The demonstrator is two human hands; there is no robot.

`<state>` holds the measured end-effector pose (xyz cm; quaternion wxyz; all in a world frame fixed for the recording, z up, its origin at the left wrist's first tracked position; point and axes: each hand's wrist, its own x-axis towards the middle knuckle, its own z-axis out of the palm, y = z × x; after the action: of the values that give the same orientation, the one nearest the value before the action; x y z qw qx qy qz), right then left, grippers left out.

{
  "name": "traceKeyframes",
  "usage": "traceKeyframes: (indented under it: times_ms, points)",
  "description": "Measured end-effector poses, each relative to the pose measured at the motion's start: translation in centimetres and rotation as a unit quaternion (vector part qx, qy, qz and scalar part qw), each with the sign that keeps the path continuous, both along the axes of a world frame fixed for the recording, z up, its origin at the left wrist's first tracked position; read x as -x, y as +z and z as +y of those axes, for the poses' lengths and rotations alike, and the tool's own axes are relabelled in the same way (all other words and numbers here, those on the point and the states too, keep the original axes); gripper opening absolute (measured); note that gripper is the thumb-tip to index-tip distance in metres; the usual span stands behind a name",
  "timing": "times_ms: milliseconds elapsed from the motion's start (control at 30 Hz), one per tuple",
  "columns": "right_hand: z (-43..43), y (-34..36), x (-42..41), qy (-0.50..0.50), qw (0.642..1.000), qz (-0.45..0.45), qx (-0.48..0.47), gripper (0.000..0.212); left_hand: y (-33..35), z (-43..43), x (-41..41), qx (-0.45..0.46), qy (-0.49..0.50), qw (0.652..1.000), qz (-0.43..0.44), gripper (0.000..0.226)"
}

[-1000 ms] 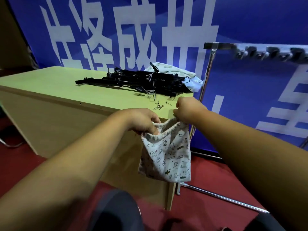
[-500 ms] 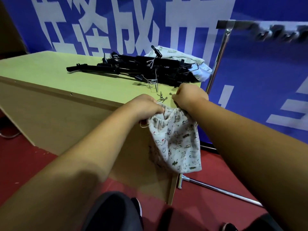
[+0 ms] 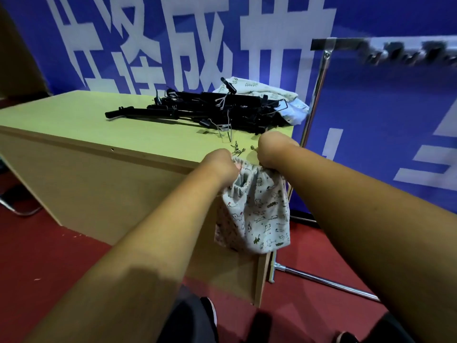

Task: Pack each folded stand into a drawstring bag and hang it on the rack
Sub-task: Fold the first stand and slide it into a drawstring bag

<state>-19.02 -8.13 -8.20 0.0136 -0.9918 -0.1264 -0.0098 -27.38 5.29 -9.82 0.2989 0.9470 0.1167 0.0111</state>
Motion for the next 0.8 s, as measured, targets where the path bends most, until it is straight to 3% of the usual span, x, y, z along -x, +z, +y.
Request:
traceKeyframes:
  times_ms: [133, 267, 367, 533, 633, 800]
  points:
    - [-0.4, 1.0, 2.7, 0.05, 0.996, 0.018, 0.072, 0.027, 0.0, -1.2, 1.1, -0.008, 0.017, 0.999, -0.029, 0.042]
    - [-2.0, 0.9, 5.1, 0.076, 0.995, 0.006, 0.063, 0.035, 0.0, -2.2, 2.3, 0.031, -0.008, 0.999, -0.012, 0.027]
    - [-4.4, -0.1, 6.6, 0.076, 0.993, 0.003, -0.092, 0.035, -0.5, -3.7, 3.5, 0.031, -0.013, 0.999, -0.013, 0.029]
    - [-9.2, -3.3, 10.6, 0.128, 0.945, -0.028, -0.299, 0.023, -2.4, -7.1, 6.0, 0.035, -0.043, 0.998, -0.007, 0.017]
    - [-12.0, -5.9, 13.0, 0.132, 0.925, -0.006, -0.356, 0.016, -4.1, -9.1, 6.9, 0.03, -0.062, 0.998, 0.006, 0.028]
    - [-15.8, -10.5, 15.1, 0.096, 0.912, 0.026, -0.397, 0.006, -6.8, -11.3, 7.0, 0.085, -0.081, 0.992, 0.051, 0.026]
